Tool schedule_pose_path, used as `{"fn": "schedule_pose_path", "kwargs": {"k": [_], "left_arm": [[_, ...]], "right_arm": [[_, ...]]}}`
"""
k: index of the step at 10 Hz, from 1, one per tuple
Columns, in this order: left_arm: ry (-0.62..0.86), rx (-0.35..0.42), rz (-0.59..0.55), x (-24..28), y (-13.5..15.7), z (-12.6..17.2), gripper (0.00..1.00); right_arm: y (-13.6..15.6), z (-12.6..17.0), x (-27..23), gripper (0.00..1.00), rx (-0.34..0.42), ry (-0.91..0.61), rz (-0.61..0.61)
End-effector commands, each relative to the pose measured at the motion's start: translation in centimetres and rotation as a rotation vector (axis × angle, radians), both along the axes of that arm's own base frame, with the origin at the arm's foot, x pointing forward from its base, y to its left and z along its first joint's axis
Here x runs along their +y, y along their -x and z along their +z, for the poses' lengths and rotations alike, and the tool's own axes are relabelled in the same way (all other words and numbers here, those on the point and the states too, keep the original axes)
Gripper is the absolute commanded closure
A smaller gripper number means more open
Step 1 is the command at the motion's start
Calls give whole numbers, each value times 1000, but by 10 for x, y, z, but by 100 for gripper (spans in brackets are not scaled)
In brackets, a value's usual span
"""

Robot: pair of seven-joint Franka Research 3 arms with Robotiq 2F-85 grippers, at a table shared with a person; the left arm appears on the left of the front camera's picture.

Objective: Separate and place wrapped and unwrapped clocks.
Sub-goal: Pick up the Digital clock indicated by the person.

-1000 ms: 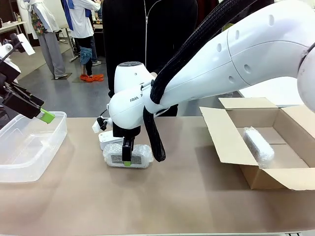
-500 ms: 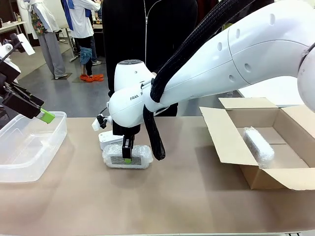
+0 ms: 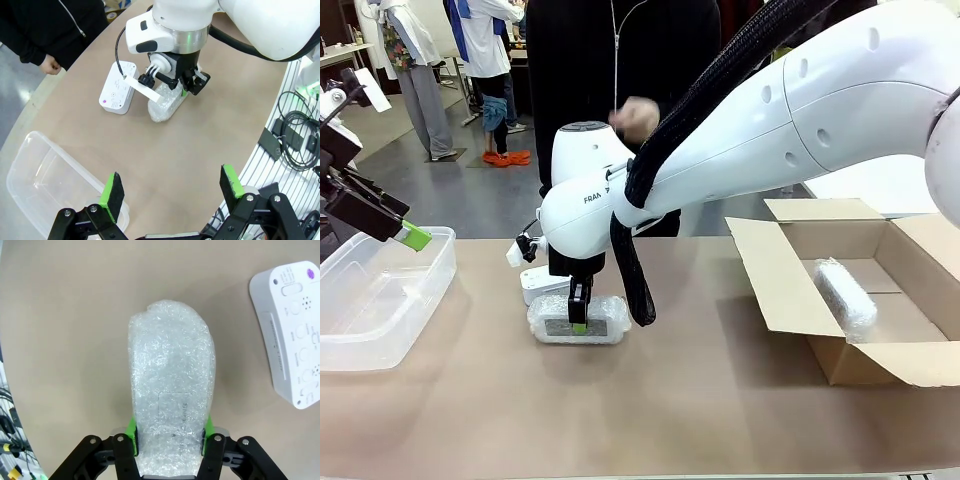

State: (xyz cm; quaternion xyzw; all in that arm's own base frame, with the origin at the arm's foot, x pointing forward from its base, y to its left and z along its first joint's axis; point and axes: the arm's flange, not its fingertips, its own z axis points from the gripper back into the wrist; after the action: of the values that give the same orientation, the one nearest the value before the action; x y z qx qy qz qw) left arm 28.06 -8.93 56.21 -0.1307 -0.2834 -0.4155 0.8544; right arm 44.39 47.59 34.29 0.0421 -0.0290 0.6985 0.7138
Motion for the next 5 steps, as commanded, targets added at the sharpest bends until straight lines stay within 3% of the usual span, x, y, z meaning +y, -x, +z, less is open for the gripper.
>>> {"fn": "schedule_pose_path", "kwargs": {"k": [1,3,5], "left_arm": [[13,6,-6,0,0,-1,0],[13,6,-6,0,0,-1,0],[13,6,-6,0,0,-1,0]], "right_arm": [[8,25,-12,100,23,-2,13],[32,84,-26,100,1,-15,16],[58,125,-30,100,-11,-20,31]]}}
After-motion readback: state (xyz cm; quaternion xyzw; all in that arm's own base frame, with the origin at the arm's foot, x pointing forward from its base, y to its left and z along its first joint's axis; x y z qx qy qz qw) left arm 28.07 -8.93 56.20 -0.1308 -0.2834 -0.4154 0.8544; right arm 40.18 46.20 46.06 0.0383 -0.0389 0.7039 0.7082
